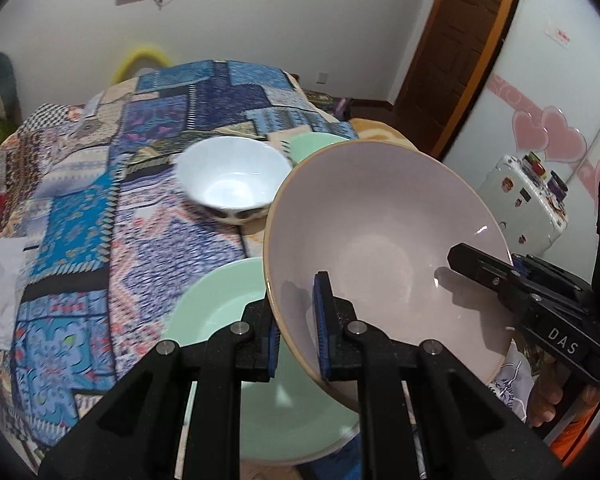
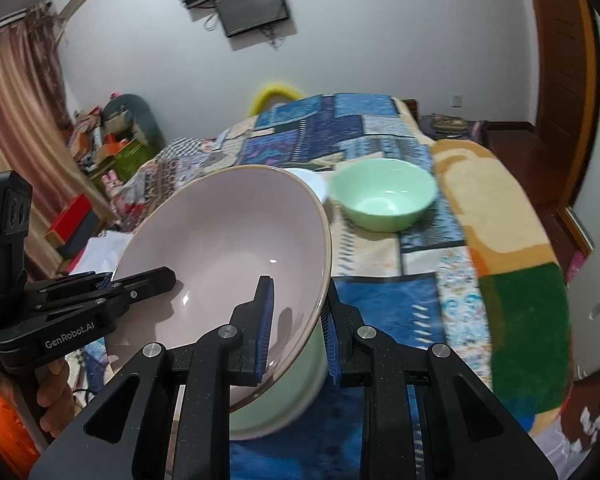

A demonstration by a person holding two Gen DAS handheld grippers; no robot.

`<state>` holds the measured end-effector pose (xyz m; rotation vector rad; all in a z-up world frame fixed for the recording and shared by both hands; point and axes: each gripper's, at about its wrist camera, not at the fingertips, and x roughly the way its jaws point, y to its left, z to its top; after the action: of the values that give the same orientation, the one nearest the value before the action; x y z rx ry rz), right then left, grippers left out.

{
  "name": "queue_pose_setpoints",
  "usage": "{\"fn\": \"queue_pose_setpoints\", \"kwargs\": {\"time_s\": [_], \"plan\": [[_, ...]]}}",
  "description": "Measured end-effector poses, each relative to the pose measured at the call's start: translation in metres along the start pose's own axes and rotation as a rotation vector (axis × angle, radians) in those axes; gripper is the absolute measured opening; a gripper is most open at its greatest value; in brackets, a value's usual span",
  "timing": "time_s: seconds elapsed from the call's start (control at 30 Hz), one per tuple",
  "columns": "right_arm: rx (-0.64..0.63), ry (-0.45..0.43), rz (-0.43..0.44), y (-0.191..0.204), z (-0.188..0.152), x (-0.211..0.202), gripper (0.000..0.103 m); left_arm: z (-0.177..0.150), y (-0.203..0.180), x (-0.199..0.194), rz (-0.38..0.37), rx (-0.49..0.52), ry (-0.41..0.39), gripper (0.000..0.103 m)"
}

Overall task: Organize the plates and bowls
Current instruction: 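Lift the pink bowl with both grippers and carry it beside the plate stack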

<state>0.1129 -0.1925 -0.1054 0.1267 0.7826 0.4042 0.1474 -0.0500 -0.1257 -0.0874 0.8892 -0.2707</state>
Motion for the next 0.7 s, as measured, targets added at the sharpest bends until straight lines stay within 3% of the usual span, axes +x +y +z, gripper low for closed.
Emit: {"fn": "queue_pose_setpoints", "kwargs": {"time_s": [0.7], "plan": [[-0.165, 0.101, 0.146, 0.122, -0.014, 0.054, 0.021, -0.054, 0.124, -0.085, 0.148, -0.171, -0.075, 0.014]]}}
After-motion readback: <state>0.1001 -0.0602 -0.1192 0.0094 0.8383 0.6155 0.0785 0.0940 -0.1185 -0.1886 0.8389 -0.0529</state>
